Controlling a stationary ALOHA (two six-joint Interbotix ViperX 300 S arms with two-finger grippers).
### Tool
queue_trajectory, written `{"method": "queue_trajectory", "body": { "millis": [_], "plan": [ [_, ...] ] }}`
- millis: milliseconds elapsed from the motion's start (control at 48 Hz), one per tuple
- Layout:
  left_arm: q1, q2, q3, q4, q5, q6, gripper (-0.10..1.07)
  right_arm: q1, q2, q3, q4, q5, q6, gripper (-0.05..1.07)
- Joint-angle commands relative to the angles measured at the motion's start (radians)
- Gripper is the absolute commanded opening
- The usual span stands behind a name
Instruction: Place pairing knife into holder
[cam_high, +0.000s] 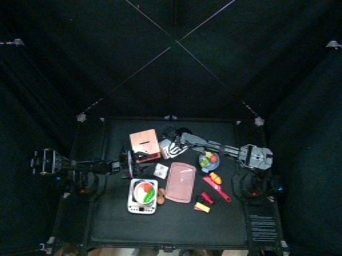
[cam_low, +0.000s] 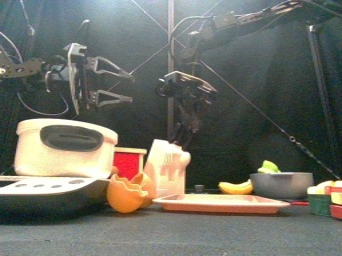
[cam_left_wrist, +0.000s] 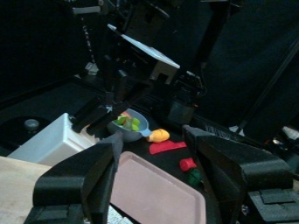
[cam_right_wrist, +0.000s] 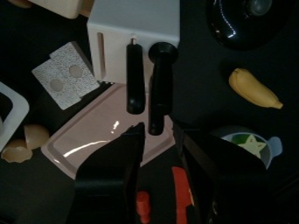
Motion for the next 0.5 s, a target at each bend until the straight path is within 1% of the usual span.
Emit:
{"method": "queue_trajectory", "body": {
  "millis": [0, 250, 375, 479],
  "plan": [
    [0.000, -0.008, -0.009, 0.003, -0.011, 0.002, 0.92, 0.003, -0.038, -0.014, -0.003, 0.002, 0.002, 0.72],
    [0.000, -0.008, -0.009, 0.002, -0.011, 0.002, 0.92, 0.029, -0.074, 0.023, -0.012, 0.002, 0.002, 0.72],
    [-0.002, -0.008, -0.009, 0.002, -0.011, 0.002, 0.92, 0.037, -0.123, 0.055, -0.041, 0.002, 0.011, 0.72],
    [-0.005, -0.009, -0.009, 0.003, -0.009, 0.002, 0.92, 0.048, -0.181, 0.103, -0.048, -0.002, 0.020, 0.72]
  ]
}}
